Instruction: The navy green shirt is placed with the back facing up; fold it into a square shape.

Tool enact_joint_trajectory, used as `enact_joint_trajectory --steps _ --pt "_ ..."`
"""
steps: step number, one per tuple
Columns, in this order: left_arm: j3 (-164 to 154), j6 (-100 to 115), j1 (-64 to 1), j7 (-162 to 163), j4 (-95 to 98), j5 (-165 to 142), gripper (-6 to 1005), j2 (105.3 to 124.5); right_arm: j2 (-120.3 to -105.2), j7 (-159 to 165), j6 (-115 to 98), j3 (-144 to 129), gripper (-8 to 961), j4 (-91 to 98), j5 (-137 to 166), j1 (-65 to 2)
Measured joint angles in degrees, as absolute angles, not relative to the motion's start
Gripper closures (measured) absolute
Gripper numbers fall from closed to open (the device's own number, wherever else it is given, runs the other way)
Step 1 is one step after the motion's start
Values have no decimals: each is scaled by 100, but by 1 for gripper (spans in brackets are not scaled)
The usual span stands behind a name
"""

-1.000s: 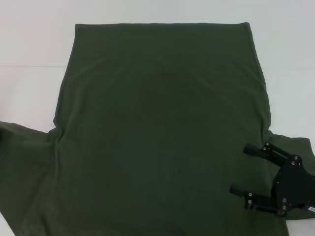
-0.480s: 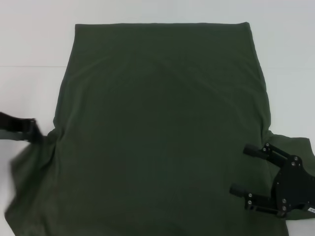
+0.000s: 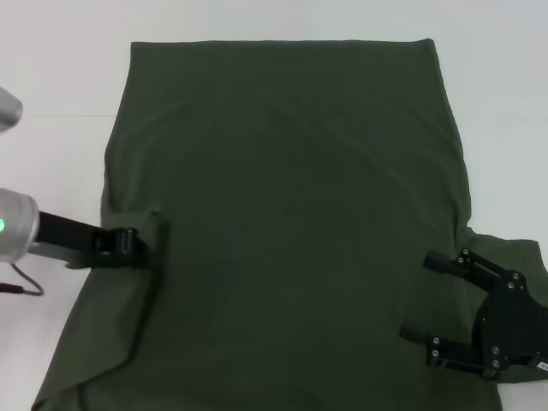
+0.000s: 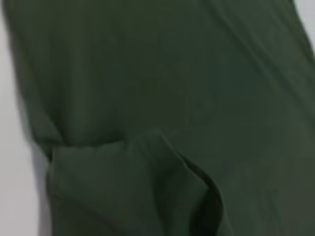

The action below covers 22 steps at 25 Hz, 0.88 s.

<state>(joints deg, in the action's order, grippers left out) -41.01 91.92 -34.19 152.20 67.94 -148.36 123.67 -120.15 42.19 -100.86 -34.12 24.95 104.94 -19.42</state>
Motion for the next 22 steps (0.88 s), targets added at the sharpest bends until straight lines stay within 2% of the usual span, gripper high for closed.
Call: enact_joint_trajectory --steps 3,10,15,19,22 --pt "-4067 9107 -3361 15171 6363 -14428 954 12316 -12015 4219 -10088 -3410 53 2495 10485 -1943" --pt "-3949 8760 -3302 14864 5407 -13893 947 12002 -12015 4219 -10090 -3410 53 2464 10476 -1967" --pt "-3923 8614 -3306 14717 5152 -13833 942 11893 -12014 4219 -10090 -3410 53 2445 10476 -1984" --pt "-3924 8778 -3305 14424 4853 -13367 835 11829 -12014 4219 -10090 -3410 54 2443 10451 -1987" --pt "-3922 8870 -3321 14309 4568 -13120 736 11683 -12013 4219 -10093 -3410 54 2443 10431 -1987"
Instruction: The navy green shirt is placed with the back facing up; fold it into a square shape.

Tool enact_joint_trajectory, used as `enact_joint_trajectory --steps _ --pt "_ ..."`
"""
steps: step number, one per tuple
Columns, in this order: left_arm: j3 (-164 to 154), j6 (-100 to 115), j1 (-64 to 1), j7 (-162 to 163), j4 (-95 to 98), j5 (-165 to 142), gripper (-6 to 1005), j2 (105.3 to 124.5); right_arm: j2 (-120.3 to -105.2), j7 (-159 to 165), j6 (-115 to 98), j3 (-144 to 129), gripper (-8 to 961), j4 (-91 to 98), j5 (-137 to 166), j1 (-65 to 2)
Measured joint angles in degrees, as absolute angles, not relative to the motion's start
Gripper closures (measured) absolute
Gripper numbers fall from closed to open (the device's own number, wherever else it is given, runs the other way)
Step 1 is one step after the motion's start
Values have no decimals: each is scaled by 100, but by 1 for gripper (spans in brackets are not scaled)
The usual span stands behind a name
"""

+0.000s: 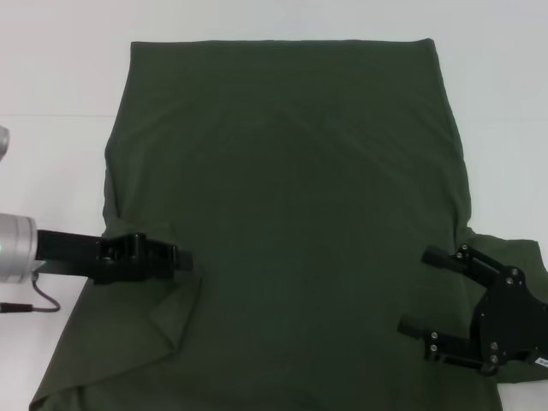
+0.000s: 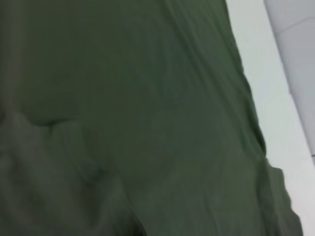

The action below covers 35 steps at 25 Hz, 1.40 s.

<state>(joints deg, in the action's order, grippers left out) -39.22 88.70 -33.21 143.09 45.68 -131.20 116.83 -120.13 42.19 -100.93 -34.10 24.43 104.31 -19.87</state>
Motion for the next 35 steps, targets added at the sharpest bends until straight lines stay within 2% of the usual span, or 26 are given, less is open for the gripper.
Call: enact_joint_trajectory --steps 4,7,12,18,35 --pt "-3913 8878 -3257 14217 4445 -13034 556 11472 -12007 4219 -10097 -3410 54 2443 10423 -1975" --pt "-3935 8807 -3187 14175 4387 -13067 467 11386 -12006 4220 -10099 -3410 54 2443 10420 -1965" --pt "-3988 8642 -3178 14116 4037 -13090 319 11354 -12014 4226 -10098 -3410 54 2440 10420 -1950" --pt "-4055 8505 -3212 13952 3980 -13203 108 11457 -12014 4228 -10098 -3410 55 2434 10420 -1943" --pt "-4463 8030 -3211 13802 3974 -13219 93 11594 -12005 4228 -10139 -3410 56 2434 10423 -1907"
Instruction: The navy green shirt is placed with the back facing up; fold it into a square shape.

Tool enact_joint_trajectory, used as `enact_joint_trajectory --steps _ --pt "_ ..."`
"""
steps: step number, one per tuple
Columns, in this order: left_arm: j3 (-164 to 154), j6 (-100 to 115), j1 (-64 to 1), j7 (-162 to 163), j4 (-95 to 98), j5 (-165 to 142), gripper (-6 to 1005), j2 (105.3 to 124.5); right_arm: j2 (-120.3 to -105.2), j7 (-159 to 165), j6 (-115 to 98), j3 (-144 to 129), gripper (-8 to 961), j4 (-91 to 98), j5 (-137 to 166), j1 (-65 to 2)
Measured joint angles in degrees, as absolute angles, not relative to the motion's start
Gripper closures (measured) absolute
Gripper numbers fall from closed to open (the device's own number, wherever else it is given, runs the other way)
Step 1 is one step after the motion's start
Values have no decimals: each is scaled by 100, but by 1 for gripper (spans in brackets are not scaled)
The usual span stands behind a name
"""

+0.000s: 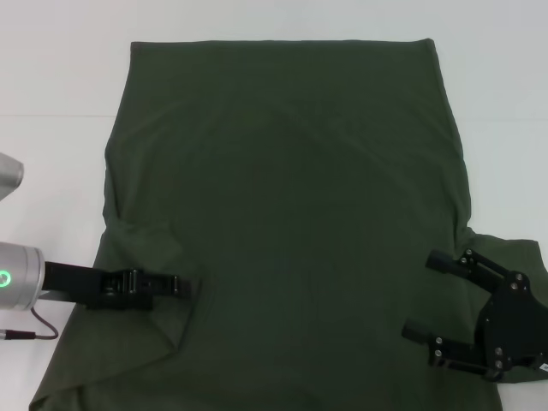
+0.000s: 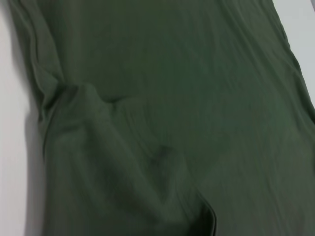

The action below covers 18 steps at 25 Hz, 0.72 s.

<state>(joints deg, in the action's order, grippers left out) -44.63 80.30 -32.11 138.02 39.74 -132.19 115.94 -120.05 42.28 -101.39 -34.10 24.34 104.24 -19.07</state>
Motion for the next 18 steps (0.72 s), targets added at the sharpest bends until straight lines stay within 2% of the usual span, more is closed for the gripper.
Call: enact_joint_trajectory --steps 8,18 --pt "-4501 8073 -3239 13854 3933 -13219 92 11637 -12005 4227 -10152 -3410 56 2434 10423 -1907" --pt "-4137 8993 -3639 13732 3438 -13112 95 11644 -12013 4228 -10131 -3410 57 2434 10423 -1930"
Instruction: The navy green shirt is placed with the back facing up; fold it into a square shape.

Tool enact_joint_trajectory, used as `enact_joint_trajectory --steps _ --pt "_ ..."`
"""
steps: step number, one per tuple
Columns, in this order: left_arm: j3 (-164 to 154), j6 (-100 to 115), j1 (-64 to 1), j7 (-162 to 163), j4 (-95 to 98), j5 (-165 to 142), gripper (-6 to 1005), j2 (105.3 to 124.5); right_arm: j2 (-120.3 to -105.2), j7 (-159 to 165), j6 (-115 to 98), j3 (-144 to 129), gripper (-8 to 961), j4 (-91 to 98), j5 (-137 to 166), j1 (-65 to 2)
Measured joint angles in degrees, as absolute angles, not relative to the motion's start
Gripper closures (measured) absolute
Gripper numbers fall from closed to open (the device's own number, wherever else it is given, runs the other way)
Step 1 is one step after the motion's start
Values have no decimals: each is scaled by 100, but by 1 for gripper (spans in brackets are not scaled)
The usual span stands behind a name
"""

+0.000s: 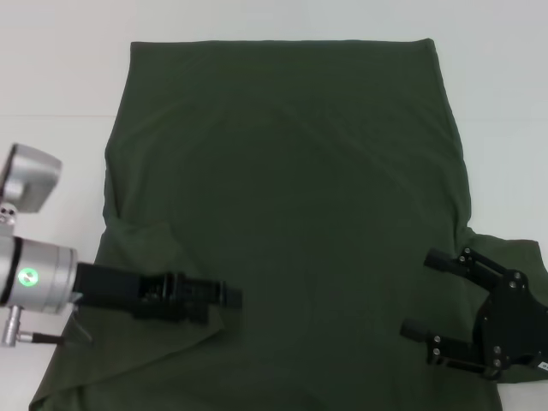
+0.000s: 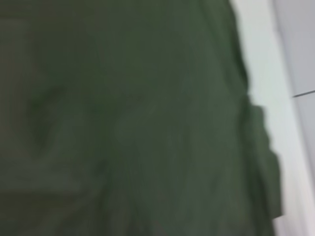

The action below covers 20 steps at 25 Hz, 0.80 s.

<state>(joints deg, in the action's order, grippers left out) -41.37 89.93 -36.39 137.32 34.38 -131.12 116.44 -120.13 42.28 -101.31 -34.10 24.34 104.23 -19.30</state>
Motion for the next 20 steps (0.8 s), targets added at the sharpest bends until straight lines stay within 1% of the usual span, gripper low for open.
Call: enact_joint_trajectory --steps 3,9,11,14,15,16,20 --pt "-3726 9220 -3612 13492 3444 -12956 96 11619 -12014 4227 -10127 -3410 57 2434 10423 -1932" --pt "-3375 9305 -3265 12663 3472 -12881 97 11406 -12014 4228 -10126 -3410 57 2434 10423 -1932" --pt "-3306 9331 -3143 12241 3560 -12881 97 11379 -12011 4234 -10083 -3408 57 2434 10423 -1922" --pt "-3103 9581 -2912 11410 3808 -12783 98 11456 -12007 4273 -9960 -3344 57 2435 10423 -1908" --pt "-3103 9581 -2912 11410 3808 -12783 98 11456 -12007 4296 -9918 -3323 58 2434 10423 -1908" --pt "-2995 9681 -2828 11022 3931 -12697 98 11531 -12005 4325 -9873 -3306 58 2435 10424 -1908" --pt "-2990 9749 -2759 10545 4056 -12671 103 11545 -11990 4430 -9672 -3212 58 2434 10424 -1892"
